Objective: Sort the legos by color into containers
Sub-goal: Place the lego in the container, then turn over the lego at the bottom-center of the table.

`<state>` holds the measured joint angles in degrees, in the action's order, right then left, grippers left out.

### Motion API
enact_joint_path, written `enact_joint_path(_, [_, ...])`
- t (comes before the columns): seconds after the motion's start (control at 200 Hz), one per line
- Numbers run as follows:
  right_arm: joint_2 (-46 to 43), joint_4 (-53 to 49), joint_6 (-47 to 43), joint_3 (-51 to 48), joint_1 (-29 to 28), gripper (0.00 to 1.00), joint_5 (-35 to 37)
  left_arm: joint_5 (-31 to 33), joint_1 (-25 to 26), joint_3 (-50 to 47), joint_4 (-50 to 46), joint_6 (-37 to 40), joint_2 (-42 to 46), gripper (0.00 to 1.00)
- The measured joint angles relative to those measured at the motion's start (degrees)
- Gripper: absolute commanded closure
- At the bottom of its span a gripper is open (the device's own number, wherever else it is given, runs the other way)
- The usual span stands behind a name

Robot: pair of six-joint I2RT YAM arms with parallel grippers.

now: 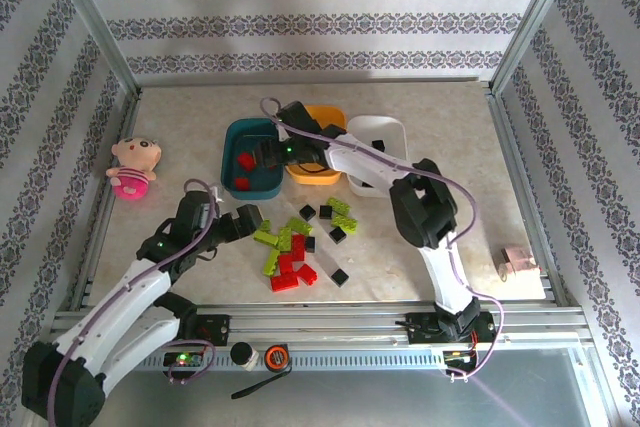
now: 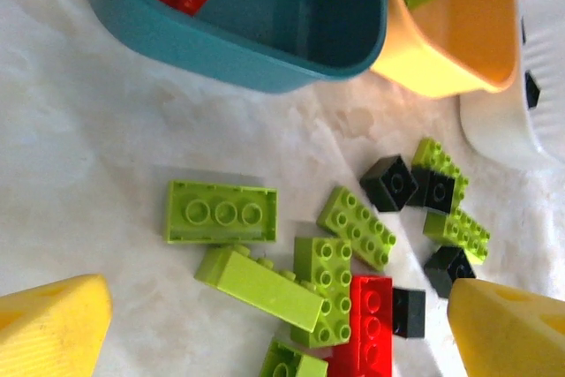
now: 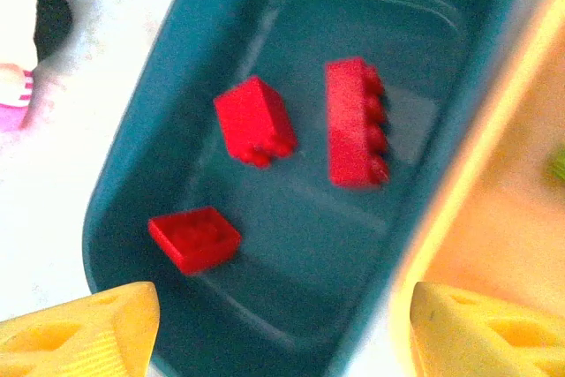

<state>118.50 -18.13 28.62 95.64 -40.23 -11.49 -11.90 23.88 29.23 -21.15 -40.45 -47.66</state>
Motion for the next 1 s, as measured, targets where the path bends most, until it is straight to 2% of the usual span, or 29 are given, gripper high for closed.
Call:
enact_joint_path(0.19, [-13.42,5.51,1.66,-17.07,2.60,0.26,1.31,-0.04,10.51,5.18,0.07,2.86,-8.63,0.16])
enact_joint_path(0.385, [-22.29,7.72,2.16,-30.88,5.60,0.26,2.93,0.42,21.11,10.73,-1.14,7.15,-18.01,0.18])
enact_joint_path(0.475, [-24.92,7.67,2.54,-35.34,6.56,0.26,3.58,0.72,24.65,13.27,-1.90,8.85,-22.40,0.27])
enact_joint_path(0.57, [-27.02,7.74,2.64,-38.36,7.10,0.26,4.09,1.07,25.92,14.49,-2.10,10.21,-26.23,0.36])
enact_joint_path(0.68, [-28.65,7.98,2.75,-40.02,7.13,0.26,4.48,1.42,25.94,14.93,-2.10,10.45,-30.01,0.42])
enact_joint_path(0.999, [-30.58,9.51,2.75,-42.05,7.93,0.26,4.59,1.44,24.83,18.32,-2.54,10.51,-38.29,0.43])
